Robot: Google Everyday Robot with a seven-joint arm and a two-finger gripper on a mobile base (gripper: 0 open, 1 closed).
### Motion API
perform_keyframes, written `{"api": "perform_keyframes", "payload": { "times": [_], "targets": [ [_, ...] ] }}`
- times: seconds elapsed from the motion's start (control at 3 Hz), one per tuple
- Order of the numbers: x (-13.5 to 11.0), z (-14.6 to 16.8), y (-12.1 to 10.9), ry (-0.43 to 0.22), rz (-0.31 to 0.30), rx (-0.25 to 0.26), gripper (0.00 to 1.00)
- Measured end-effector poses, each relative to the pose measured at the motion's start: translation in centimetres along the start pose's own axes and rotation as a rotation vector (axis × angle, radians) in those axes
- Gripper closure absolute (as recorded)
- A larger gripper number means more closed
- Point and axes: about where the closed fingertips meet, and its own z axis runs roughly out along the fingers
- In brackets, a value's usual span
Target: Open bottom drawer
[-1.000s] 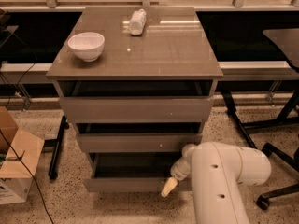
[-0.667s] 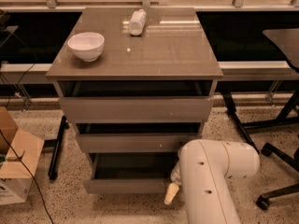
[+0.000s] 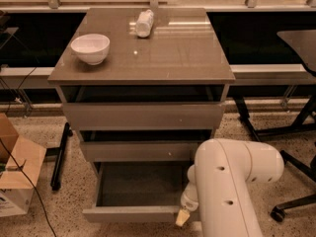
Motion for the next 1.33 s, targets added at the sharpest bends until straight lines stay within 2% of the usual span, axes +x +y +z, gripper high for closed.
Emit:
{"api": "perform_keyframes", "payload": {
  "times": [0.33,0.67,1.0,1.33],
  "targets": [
    [0.2,2.3,4.5,-0.028,0.068,-0.064,0.53],
    [0.6,4.1,6.9,-0.056,0.157,-0.094,0.30],
    [0.4,4.0,6.7,-0.057,0.160,-0.095,0.07],
    [0.4,4.0,6.7,-0.057,0.160,-0.095,0.00]
  ]
}}
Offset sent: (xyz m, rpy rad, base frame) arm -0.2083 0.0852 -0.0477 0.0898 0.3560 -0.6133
